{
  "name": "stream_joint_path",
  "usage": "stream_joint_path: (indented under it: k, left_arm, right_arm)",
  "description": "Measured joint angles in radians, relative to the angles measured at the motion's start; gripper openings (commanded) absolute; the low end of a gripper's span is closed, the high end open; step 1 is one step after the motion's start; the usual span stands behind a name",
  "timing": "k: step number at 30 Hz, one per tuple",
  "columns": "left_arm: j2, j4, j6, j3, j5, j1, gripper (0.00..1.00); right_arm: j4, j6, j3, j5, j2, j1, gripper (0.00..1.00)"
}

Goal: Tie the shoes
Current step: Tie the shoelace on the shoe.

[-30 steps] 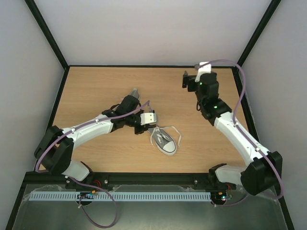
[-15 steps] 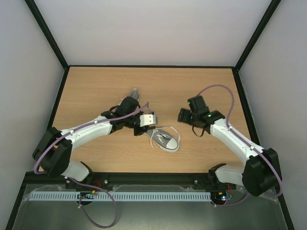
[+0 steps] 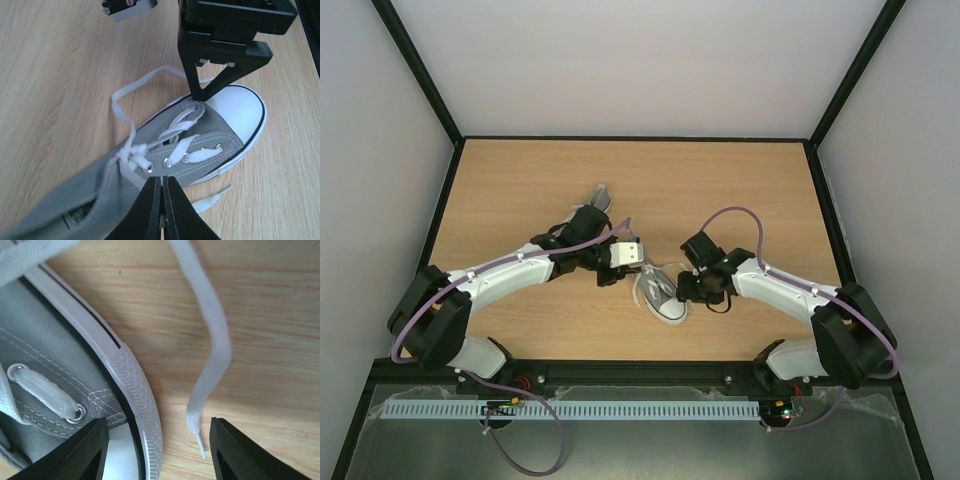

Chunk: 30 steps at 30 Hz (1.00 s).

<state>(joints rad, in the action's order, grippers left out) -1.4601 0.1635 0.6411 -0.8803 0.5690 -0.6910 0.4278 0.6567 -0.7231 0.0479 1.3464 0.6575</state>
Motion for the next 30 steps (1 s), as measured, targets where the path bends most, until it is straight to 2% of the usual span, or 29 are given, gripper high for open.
stream_joint_path:
  k: [5, 9, 13, 18, 22, 30]
  left_arm:
    - [0.000, 0.001, 0.003, 0.017, -0.003, 0.000, 0.02]
    - [0.000, 0.001, 0.002, 0.018, -0.003, 0.000, 0.02]
    - [0.000, 0.000, 0.001, 0.018, -0.002, 0.000, 0.02]
    - [0.000, -0.011, -0.017, 0.018, -0.002, 0.000, 0.02]
    - [0.000, -0.031, -0.034, 0.018, -0.002, 0.000, 0.02]
    - [0.000, -0.038, -0.042, 0.018, -0.010, -0.001, 0.02]
  right_arm:
    - [0.000, 0.047, 0.016, 0.008, -0.005, 0.051, 0.56]
    - [0.005, 0.070, 0.015, 0.007, -0.023, 0.071, 0.51]
    - [0.048, 0.092, -0.009, -0.062, -0.034, 0.076, 0.48]
    - [0.092, 0.112, -0.016, -0.166, -0.062, 0.075, 0.50]
    - [0.077, 0.115, -0.014, -0.161, -0.024, 0.075, 0.51]
    - [0.048, 0.115, -0.008, -0.164, 0.038, 0.073, 0.42]
